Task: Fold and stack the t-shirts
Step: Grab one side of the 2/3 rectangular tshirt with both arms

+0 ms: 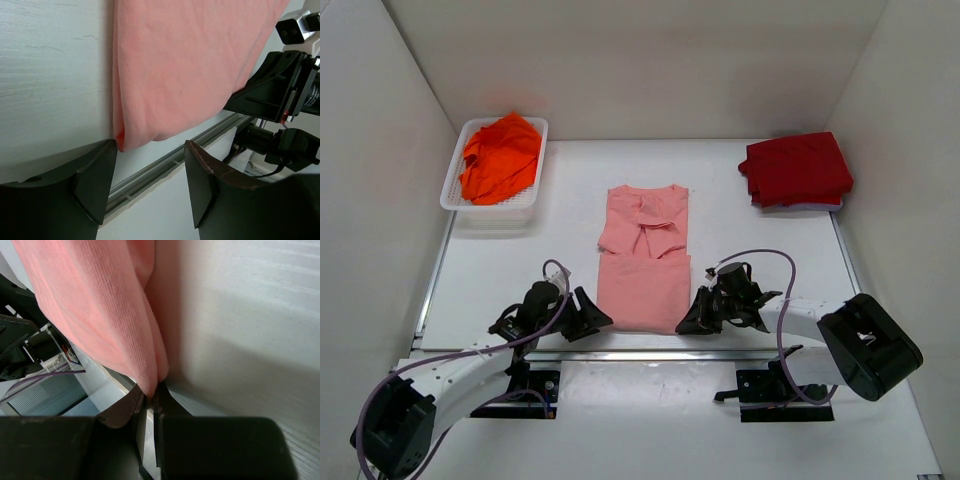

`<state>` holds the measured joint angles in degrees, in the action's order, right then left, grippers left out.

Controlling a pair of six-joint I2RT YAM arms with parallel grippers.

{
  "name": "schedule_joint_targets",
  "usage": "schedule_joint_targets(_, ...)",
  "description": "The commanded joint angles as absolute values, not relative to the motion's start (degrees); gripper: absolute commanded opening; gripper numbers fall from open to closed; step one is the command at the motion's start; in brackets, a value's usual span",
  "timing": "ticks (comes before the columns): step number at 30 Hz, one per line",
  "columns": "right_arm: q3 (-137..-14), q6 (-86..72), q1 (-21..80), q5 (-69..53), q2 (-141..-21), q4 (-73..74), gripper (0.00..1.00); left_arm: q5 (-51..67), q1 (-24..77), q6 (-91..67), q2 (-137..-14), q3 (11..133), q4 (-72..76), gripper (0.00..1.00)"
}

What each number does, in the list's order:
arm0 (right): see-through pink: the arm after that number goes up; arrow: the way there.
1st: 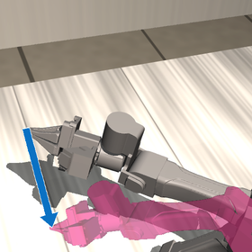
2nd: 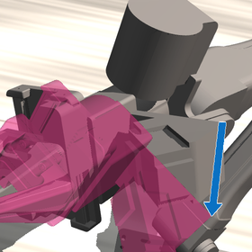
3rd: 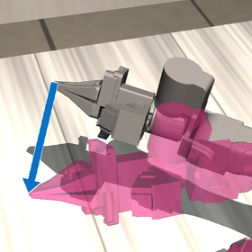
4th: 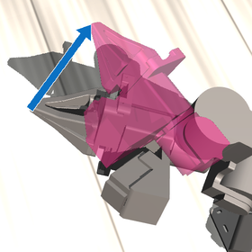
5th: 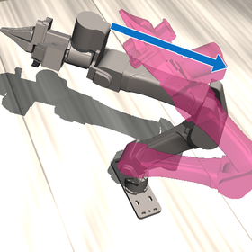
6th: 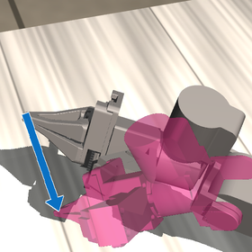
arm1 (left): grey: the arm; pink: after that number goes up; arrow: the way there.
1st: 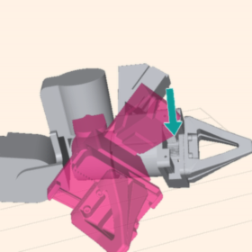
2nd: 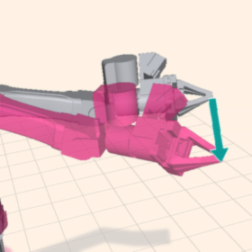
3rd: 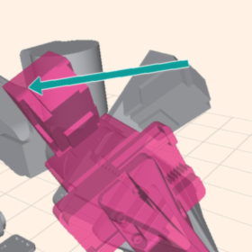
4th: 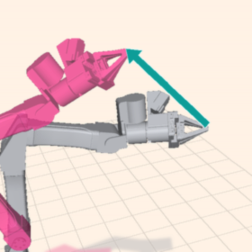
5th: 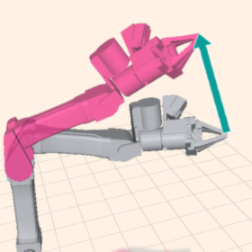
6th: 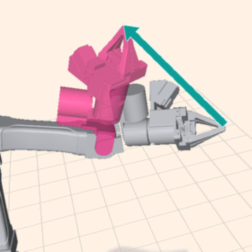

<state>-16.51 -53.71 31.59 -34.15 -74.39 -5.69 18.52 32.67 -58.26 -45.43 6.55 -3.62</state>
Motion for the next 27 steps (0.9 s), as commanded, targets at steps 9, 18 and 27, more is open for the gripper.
schedule_joint_targets(9,-17.2,-51.7,31.8,-33.3,-76.0,-6.9,0.0,11.8,33.2,-64.2,-48.5,4.0,-3.6,0.14)
schedule_joint_targets(18,-17.5,-46.8,30.2,-33.9,-73.8,-0.9,0.0,18.7,27.2,-61.0,-37.8,1.1,-12.2,0.0)
schedule_joint_targets(27,-14.1,-47.4,33.3,-34.9,-63.7,7.1,0.0,23.7,29.8,-54.9,-33.0,4.4,-22.5,0.0)
